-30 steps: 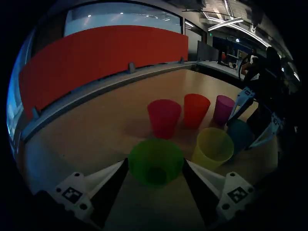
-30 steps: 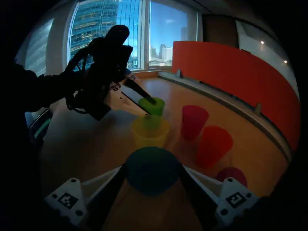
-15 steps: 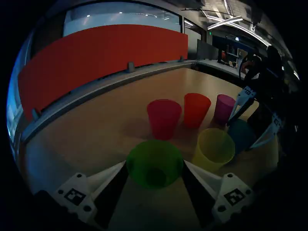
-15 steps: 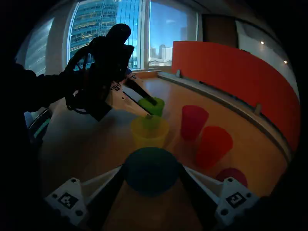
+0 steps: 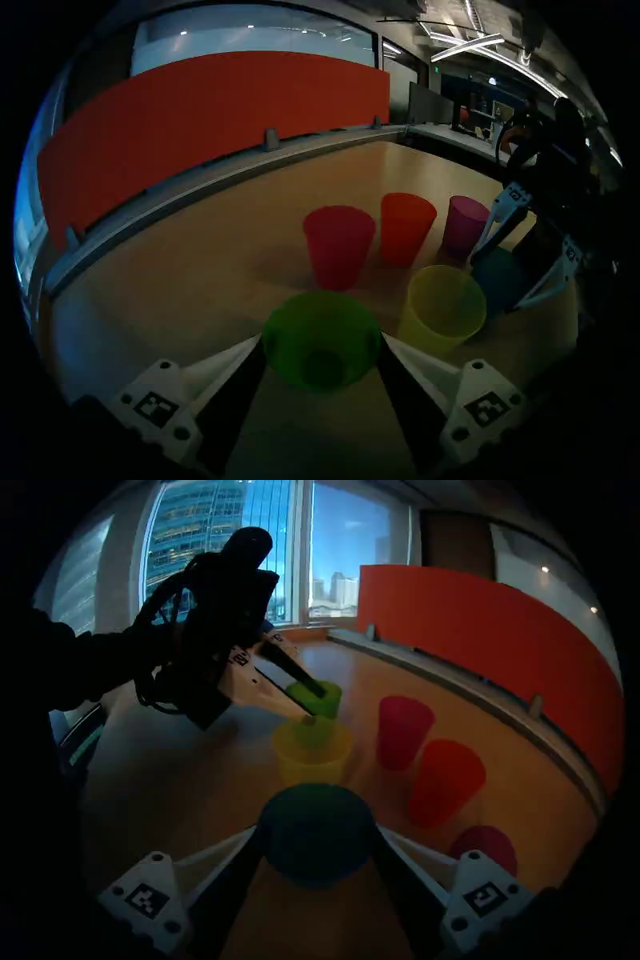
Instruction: Pour water
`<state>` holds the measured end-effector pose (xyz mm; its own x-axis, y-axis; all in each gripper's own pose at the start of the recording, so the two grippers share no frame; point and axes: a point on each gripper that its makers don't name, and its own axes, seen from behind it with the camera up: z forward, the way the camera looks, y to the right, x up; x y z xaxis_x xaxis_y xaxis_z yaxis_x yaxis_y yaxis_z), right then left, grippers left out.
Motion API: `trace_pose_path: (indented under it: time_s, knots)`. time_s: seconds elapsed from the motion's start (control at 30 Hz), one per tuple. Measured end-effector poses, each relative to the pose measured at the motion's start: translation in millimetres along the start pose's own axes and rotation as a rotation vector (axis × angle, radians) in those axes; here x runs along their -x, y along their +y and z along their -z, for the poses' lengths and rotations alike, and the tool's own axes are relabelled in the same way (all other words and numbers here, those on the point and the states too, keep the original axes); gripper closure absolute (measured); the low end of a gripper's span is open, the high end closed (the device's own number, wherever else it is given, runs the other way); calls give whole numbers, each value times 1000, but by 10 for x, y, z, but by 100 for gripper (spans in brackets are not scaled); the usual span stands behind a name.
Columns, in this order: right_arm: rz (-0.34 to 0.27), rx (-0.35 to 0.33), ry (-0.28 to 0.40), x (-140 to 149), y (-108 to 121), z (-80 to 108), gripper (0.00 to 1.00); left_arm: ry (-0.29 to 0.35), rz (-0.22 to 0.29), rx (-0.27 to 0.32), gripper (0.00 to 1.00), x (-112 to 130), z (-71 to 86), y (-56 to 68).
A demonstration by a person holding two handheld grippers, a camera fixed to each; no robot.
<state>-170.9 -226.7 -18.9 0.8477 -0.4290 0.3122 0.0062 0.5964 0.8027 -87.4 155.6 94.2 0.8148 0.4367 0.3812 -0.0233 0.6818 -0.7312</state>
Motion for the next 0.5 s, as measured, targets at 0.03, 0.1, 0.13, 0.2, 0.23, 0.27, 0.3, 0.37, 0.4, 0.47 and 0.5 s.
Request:
trace_pose_path:
  time_s: [0.03, 0.1, 0.13, 0.2, 0.23, 0.27, 0.3, 0.37, 0.4, 0.47, 0.5]
  knots:
    - [-4, 1, 4, -13, 2, 5, 8, 1, 0, 0, 12, -3, 2, 3]
    - [-12, 3, 13, -44, 6, 19, 8, 4, 1, 1, 12, -12, 11, 9]
    - [-16, 3, 17, -60, 8, 28, 8, 6, 1, 1, 12, -20, 19, 10]
    - [-22, 5, 27, -96, 13, 52, 8, 12, 1, -1, 12, -39, 41, 11]
    - [-23, 6, 30, -115, 18, 66, 8, 15, 1, -2, 12, -50, 56, 12]
    - [-25, 7, 34, -135, 23, 82, 8, 19, 1, -3, 12, -63, 72, 12]
    - [-25, 9, 38, -154, 26, 96, 8, 25, 0, -4, 12, -80, 92, 15]
    - [-26, 13, 46, -192, 33, 126, 8, 38, -3, -7, 12, -120, 138, 25]
    - [-27, 15, 50, -208, 34, 142, 8, 45, -4, -9, 12, -140, 162, 31]
    - [-29, 19, 60, -243, 36, 176, 8, 62, -6, -12, 12, -184, 215, 45]
    - [-29, 21, 64, -261, 33, 195, 8, 69, -6, -14, 12, -204, 242, 50]
